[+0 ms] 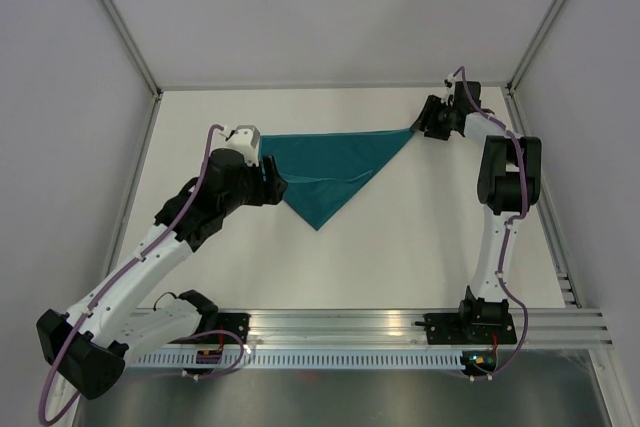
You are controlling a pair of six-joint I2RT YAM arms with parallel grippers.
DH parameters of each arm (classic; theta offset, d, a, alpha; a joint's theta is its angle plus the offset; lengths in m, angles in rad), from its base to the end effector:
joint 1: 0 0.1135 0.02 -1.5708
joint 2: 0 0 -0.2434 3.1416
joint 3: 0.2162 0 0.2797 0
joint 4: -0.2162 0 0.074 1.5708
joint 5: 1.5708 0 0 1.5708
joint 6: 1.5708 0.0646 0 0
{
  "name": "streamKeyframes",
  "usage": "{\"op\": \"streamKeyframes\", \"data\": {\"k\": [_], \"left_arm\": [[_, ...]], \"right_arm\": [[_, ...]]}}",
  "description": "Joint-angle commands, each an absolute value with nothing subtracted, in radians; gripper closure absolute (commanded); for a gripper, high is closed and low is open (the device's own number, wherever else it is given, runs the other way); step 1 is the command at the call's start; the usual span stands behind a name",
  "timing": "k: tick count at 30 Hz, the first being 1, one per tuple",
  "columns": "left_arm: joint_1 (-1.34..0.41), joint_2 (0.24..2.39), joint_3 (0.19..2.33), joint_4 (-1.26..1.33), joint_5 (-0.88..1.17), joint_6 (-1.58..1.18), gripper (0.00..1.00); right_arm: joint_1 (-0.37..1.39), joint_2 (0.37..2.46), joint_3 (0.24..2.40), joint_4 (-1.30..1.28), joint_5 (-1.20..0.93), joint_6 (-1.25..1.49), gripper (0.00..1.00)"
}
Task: Fold the napkin, place the utensils inside, and roll it up
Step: Fold the napkin
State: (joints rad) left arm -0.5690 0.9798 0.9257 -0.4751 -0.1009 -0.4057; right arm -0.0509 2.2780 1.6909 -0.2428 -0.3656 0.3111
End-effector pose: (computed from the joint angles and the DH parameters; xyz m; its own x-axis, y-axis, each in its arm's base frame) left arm 0.2392 -0.1453 0.2910 -0.5734 -0.0993 -0.8132 0.2574 0.9205 -0.2939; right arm 0.5300 -0.0039 0.0980 -0.7608 0.3250 -0.5618 0.0414 0.8881 0.4577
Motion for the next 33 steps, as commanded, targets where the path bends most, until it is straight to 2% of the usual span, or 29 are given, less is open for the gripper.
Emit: {"op": "streamKeyframes", "data": {"k": [1,13,22,26,31,33], "left_arm": [[-0.572,0.986,0.927,-0.442,-0.083,-0.445,0.32],[-0.572,0.992,0.928,-0.439,-0.08,-0.453,0.32],[-0.572,0.999,0.931,-0.439,-0.078,-0.453,0.33],[-0.572,0.999,0.931,-0.439,-0.077,-0.453,0.32],[-0.572,0.999,0.93,-0.439,-0.077,-0.451,0.32],[-0.572,0.997,0.928,-0.44,-0.078,-0.449,0.32]], "right_arm": [[-0.057,2.332,1.71,-0.264,-0.374,0.37,0.39],[-0.057,2.359,1.717,-0.252,-0.407,0.402,0.43],[-0.057,2.359,1.709,-0.239,-0.426,0.411,0.5],[-0.055,2.361,1.721,-0.233,-0.442,0.426,0.58],[-0.057,2.358,1.75,-0.238,-0.46,0.454,0.62],[-0.057,2.356,1.761,-0.236,-0.468,0.462,0.68]]}}
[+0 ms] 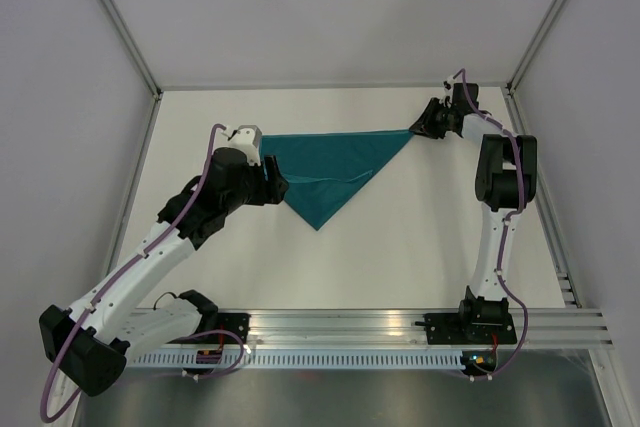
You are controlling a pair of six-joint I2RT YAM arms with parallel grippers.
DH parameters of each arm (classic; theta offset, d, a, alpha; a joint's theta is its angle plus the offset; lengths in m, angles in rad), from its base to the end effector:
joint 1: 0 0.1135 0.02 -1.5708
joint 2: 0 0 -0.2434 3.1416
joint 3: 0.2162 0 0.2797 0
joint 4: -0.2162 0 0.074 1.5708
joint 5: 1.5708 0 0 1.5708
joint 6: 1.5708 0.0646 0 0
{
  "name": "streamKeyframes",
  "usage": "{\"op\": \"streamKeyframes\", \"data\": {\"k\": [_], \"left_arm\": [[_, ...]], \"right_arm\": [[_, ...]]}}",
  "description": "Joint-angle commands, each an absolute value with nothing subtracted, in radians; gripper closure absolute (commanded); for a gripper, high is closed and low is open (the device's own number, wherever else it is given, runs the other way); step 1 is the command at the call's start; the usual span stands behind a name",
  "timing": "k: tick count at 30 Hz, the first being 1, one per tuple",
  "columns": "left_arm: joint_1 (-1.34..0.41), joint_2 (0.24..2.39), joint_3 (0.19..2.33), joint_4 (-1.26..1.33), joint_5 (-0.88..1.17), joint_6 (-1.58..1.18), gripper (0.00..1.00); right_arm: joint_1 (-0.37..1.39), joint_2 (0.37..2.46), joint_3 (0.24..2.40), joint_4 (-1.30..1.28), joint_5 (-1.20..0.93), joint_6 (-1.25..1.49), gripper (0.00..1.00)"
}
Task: Fold the napkin, place the utensils inside, and roll it up
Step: Fold the napkin
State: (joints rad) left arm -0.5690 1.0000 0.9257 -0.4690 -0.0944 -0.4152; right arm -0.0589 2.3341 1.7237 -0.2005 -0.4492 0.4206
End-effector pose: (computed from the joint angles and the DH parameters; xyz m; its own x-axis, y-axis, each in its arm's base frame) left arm 0.2423 -0.1478 0.2864 -0.5875 -0.1010 -0.8029 0.2530 0.9196 -0.3007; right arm 0.5383 -0.0036 0.0861 -0.7608 0.4133 -0.5003 0.0713 0.8195 0.5686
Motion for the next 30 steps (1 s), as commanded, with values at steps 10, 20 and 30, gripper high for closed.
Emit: {"op": "streamKeyframes", "data": {"k": [10,20,30], "left_arm": [[-0.572,1.003,0.92,-0.44,-0.081,-0.445,0.32],[-0.572,1.005,0.916,-0.425,-0.077,-0.453,0.32],[-0.572,0.994,0.916,-0.414,-0.064,-0.476,0.33]], "right_arm": [[-0.055,2.313,1.763,-0.218,-0.492,0.483,0.89],[-0.028,2.18,1.756,-0.219,-0.518,0.436,0.92],[0.17,1.977,1.614,-0.284,-0.434,0.238,0.92]]}}
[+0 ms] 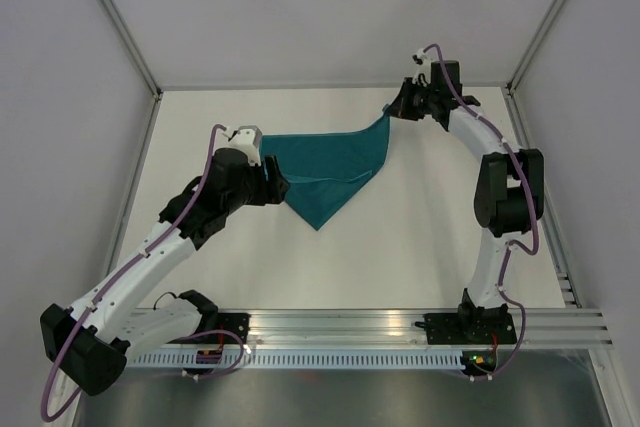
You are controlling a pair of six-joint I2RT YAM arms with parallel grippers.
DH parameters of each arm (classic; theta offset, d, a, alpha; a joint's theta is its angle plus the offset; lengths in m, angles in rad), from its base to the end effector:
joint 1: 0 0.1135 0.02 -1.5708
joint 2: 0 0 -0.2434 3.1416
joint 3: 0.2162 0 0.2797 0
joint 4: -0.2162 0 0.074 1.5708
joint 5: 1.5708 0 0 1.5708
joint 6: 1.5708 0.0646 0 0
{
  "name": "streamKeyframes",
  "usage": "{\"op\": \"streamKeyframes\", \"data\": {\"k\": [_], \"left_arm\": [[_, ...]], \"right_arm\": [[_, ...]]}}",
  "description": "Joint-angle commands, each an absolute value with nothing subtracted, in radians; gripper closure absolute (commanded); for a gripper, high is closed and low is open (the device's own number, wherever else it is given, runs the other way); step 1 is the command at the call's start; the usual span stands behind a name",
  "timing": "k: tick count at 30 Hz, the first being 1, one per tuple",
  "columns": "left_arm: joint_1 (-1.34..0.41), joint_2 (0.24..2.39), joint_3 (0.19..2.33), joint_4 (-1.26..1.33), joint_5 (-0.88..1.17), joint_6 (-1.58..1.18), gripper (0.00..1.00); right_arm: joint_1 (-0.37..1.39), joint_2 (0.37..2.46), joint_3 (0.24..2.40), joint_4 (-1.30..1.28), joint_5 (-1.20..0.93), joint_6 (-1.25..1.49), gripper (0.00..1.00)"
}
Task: Fold the napkin, place the utensils inside, and roll it up
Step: Fold the napkin
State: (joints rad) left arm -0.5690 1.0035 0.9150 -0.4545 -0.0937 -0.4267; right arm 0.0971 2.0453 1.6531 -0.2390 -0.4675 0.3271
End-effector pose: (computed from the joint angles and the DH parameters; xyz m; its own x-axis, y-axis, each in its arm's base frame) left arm 0.2434 -0.1485 0.2829 -0.5903 -0.1115 -0.7994 0.2468 0.9180 -0.3103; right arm 0.5076 0.0787 0.2033 -0.7003 0.2200 -0.6791 -0.2361 0.8264 0.5112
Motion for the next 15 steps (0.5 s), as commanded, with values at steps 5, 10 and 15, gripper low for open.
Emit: {"op": "streamKeyframes", "data": {"k": [5,10,15], "left_arm": [[-0.572,0.976,0.919,-0.414,-0.061,-0.492,0.33],[-0.572,0.953,0.922,-0.416,-0.058,-0.502,0.33],[-0.572,0.954,0.922,-0.422,-0.06,-0.503,0.33]], "right_arm": [[0.293,1.914,1.54,-0.316,-0.345,0.111,0.92],[0.426,1.875,1.494,-0.334,-0.253,0.041,0.94],[0.514,1.85,1.47,-0.348,-0.204,0.008,0.95]]}}
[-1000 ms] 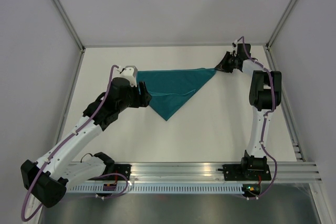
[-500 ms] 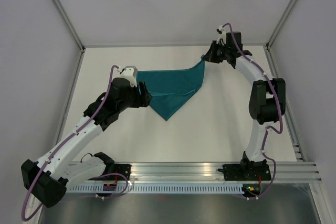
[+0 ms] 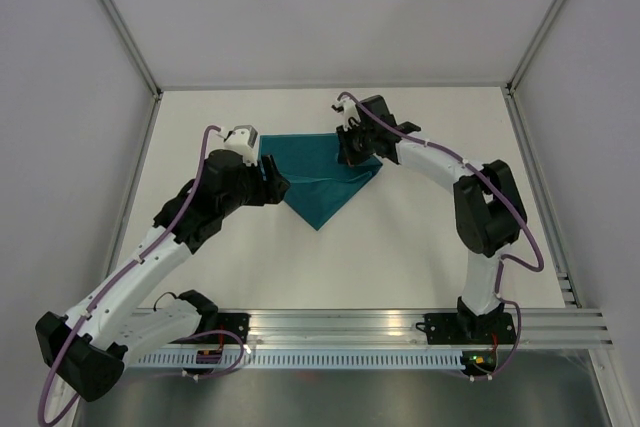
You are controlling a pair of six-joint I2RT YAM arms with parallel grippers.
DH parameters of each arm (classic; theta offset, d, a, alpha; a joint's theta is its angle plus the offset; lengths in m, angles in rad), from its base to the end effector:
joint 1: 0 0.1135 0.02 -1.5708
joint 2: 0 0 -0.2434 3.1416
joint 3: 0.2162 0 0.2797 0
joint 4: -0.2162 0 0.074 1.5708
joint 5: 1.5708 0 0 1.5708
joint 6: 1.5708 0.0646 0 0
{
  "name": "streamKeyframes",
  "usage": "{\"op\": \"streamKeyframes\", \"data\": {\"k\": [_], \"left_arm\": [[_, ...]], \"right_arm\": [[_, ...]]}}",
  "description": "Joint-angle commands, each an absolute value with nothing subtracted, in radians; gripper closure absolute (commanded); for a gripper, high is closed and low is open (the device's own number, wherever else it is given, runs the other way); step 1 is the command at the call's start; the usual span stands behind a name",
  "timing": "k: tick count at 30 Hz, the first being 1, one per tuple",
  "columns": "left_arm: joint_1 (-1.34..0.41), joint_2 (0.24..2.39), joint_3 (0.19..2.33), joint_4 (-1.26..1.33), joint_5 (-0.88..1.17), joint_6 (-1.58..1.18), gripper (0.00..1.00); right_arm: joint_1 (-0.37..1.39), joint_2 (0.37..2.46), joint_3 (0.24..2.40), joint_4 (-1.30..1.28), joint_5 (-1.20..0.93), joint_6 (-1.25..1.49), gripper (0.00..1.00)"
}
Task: Fold the napkin, place the utensils inside, and roll it up
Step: Fold the napkin
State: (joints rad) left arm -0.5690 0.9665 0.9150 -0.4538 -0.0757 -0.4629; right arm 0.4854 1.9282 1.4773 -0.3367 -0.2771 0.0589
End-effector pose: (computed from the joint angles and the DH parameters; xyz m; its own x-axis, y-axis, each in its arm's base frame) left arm 0.2375 -0.1461 0.2927 -0.5799 -0.1577 -0.7993 0.2487 0.9000 -0.3580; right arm 0.4103 0.2364 0.1800 -0.6622 -0.2853 -0.6929 -0.5815 0.7788 0.2351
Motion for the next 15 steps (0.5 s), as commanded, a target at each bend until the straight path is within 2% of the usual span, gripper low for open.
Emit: {"op": "streamKeyframes", "data": {"k": [1,15], "left_arm": [[-0.572,0.953,0.92,-0.422,-0.06,-0.505,0.33],[-0.572,0.953,0.917,-0.423,-0.06,-0.505,0.33]], "right_arm": [[0.525,1.848,1.467,-0.351,-0.195,-0.018,0.95],[0.65,1.806,1.443,-0.379,-0.117,-0.064,0.95]]}}
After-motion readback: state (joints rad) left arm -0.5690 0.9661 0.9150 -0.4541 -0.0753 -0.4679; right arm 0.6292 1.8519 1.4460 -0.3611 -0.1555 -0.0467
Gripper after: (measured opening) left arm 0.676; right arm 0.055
